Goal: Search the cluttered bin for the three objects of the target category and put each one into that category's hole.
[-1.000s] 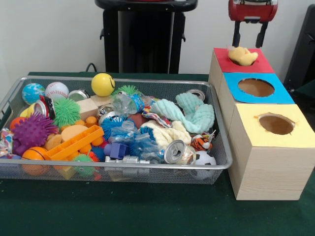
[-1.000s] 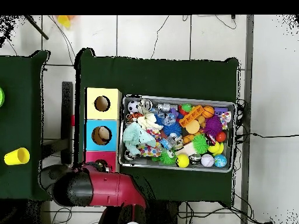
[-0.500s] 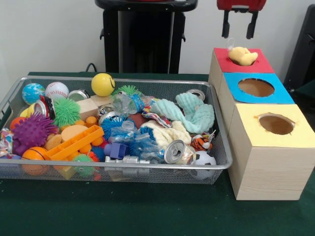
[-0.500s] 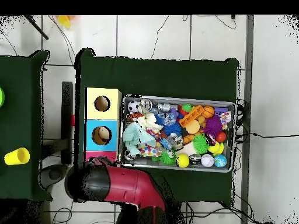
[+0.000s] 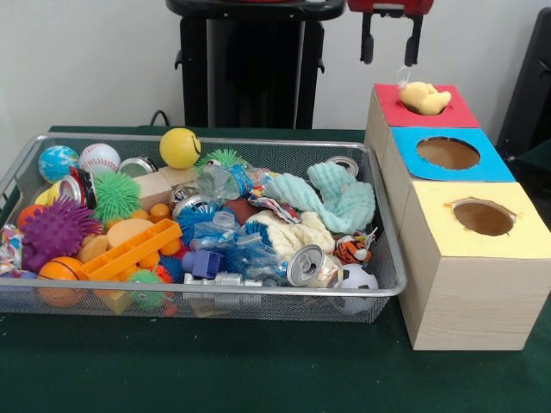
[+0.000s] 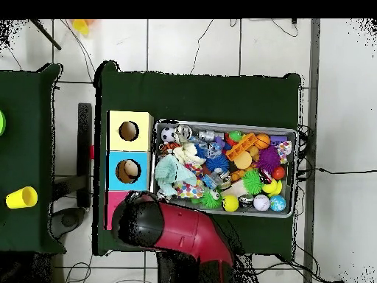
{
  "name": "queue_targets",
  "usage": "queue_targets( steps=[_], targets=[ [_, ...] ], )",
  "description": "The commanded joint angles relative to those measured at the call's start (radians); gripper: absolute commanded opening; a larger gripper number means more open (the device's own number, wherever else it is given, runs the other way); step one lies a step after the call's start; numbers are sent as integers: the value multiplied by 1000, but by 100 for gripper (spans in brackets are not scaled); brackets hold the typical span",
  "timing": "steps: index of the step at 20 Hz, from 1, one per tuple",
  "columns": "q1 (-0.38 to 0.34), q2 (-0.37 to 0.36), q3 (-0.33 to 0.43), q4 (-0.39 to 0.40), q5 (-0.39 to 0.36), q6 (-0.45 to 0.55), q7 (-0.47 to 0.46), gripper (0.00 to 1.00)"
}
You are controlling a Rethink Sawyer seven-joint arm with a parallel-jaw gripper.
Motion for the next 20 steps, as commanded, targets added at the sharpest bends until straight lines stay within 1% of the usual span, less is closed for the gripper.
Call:
queue_targets(
  steps=[1,6,11,20],
  targets=[
    [-57,26,134,4,19,-46,32,100],
    [-96,45,153,10,-10,-79,18,100],
    [-104,40,164,36,-19,-111,38,100],
    [-101,60,173,57,-24,-168,76,100]
  ],
)
